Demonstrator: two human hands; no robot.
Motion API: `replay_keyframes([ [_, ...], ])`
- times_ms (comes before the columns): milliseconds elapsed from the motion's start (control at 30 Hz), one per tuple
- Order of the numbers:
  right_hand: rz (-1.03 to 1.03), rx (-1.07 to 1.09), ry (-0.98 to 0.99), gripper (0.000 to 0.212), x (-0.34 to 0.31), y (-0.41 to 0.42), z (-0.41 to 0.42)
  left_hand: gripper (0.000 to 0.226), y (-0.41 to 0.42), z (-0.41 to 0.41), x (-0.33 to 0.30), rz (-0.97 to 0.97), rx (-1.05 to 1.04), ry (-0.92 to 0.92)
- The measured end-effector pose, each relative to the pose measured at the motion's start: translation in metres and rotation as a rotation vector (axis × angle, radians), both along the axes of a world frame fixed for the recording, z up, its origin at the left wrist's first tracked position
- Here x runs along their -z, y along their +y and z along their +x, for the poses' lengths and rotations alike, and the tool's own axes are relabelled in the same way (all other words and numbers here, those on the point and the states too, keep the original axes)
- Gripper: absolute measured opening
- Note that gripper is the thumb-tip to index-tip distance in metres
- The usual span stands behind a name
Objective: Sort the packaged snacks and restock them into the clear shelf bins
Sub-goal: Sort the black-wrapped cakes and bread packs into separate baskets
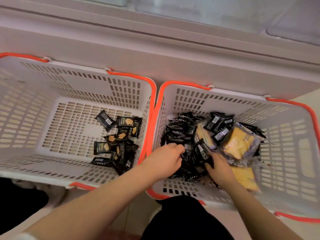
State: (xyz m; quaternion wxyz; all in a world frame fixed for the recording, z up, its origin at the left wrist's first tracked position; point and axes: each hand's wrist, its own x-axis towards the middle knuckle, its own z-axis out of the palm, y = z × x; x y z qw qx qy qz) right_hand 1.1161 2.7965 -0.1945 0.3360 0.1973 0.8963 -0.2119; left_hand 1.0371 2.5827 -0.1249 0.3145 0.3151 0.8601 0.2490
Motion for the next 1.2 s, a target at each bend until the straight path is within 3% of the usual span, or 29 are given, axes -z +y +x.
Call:
replay_keyframes([
  [100, 0.096, -0.163, 0.009, 0.047, 0.012, 0.008, -0.003, 0.033, 0.032, 0.001, 0.031, -0.29, 0.145, -0.086],
  [200, 0.144, -0.288, 0.085, 0.053, 0.026, -0.001, -0.014, 0.037, 0.049, 0.007, 0.059, -0.434, 0.191, -0.134],
  [400, 0.147, -0.129, 0.062, 0.091, 0.052, -0.016, -0.037, 0.055, 0.054, 0.024, 0.098, -0.67, 0.127, -0.173],
  [500, 0.15, -0.084, 0.062, 0.101, 0.057, -0.014, -0.044, 0.056, 0.056, 0.026, 0.108, -0.696, 0.132, -0.158],
  [633, 0.119, -0.139, 0.015, 0.089, 0.062, -0.01, -0.049, 0.043, 0.058, 0.025, 0.117, -0.69, 0.126, -0.128],
  [867, 0.072, -0.297, -0.114, 0.076, 0.063, -0.012, -0.051, 0.046, 0.058, 0.009, 0.117, -0.686, 0.164, -0.181],
  [967, 0.079, -0.344, -0.192, 0.08, 0.059, -0.012, -0.054, 0.044, 0.056, 0.005, 0.114, -0.679, 0.2, -0.15],
  [1200, -0.003, -0.18, -0.267, 0.069, 0.049, -0.014, -0.052, 0.056, 0.049, 0.011, 0.117, -0.661, 0.296, -0.133],
])
